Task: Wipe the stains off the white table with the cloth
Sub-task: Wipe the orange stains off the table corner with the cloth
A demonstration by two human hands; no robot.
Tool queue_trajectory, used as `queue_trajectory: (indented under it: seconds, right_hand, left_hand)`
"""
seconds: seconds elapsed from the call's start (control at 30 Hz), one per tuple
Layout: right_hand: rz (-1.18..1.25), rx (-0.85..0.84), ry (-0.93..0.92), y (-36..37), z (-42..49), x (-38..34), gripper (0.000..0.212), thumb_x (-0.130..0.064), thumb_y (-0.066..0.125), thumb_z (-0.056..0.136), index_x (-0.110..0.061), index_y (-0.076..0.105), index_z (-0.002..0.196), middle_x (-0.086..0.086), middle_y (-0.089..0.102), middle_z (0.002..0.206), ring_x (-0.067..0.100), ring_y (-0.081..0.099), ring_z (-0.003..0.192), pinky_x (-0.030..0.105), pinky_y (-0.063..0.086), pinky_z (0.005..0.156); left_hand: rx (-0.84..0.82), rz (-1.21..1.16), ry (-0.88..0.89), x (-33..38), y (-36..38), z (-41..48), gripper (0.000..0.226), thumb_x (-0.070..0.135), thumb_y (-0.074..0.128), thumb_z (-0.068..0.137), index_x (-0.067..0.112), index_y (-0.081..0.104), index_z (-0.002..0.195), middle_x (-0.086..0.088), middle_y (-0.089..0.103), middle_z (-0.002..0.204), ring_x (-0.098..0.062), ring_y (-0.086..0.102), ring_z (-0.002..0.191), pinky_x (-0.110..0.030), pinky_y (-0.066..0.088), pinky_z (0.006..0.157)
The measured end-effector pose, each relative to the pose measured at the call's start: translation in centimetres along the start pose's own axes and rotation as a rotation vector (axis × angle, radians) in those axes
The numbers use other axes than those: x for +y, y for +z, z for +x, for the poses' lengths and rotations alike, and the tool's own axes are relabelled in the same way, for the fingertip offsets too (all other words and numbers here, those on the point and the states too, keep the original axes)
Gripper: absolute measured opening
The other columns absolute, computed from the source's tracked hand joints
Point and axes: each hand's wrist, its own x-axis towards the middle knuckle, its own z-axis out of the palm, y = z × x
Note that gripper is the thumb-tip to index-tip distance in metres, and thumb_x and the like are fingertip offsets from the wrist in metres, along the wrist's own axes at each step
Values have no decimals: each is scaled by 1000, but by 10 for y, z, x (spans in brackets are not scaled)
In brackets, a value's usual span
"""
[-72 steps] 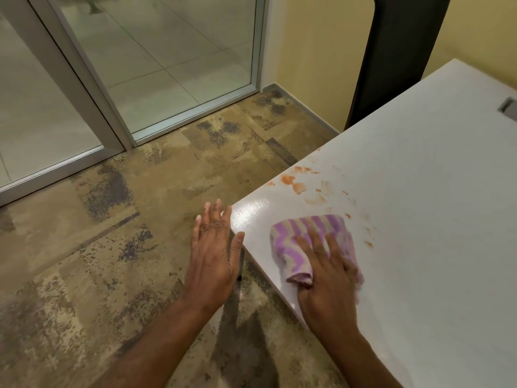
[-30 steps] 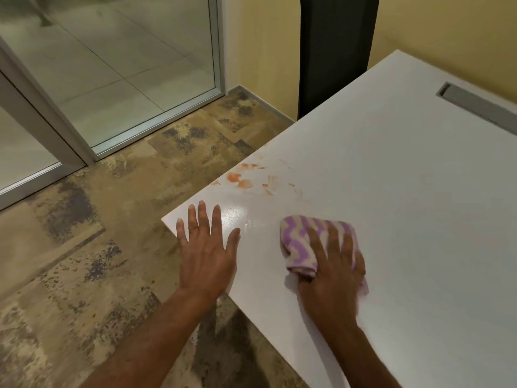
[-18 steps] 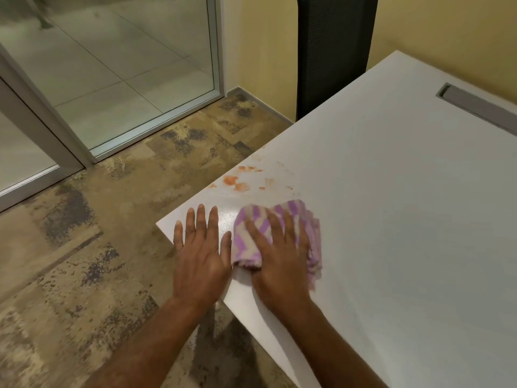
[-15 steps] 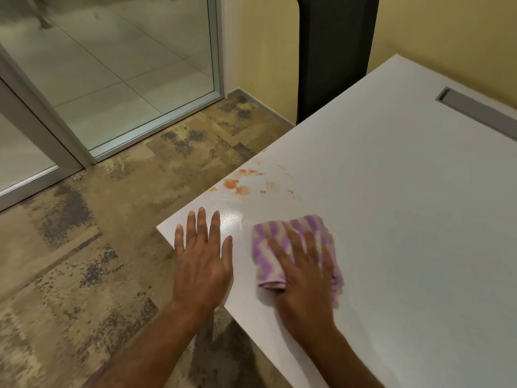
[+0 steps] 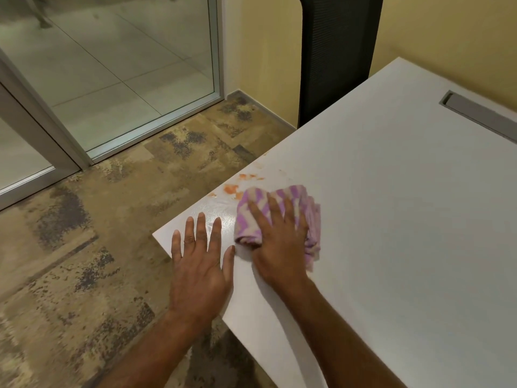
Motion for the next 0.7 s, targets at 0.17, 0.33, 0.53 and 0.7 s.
queue_trajectory:
  seconds: [0.17,0.33,0.53,0.7]
  right_hand:
    - [-10,185,24,-2,-64,33,56,-50,36,104,-17,54,145,20,59,144,50,51,134,75,38,104]
    - [2,155,317,-8,-23,63,73,-36,61,89,-32,36,157,11,27,168,42,13,157,65,8,123]
    - [15,82,209,8,39,14,74,-50,41,93,-40,15,161,4,11,173,39,-3,159,61,-9,123]
    - [-23,53,-147,1,-8,28,73,-52,49,98,-39,15,162,5,13,172,32,4,160,61,5,127]
  left_hand:
    - [-5,-78,-13,-2,-5,8,75,60,2,99,23,7,163,-5,-3,172,-21,-10,159,-48,-1,129]
    - [15,-86,31,-11,-11,31,74,60,9,101,21,8,163,-6,-1,172,-20,-10,159,-47,2,129]
    - [32,-67,73,-12,-7,32,74,60,8,101,20,13,163,-5,4,172,-19,-5,159,-48,8,129]
    - [65,-80,72,-15,-3,32,69,53,17,103,17,18,162,-9,10,171,-22,2,160,-48,12,128]
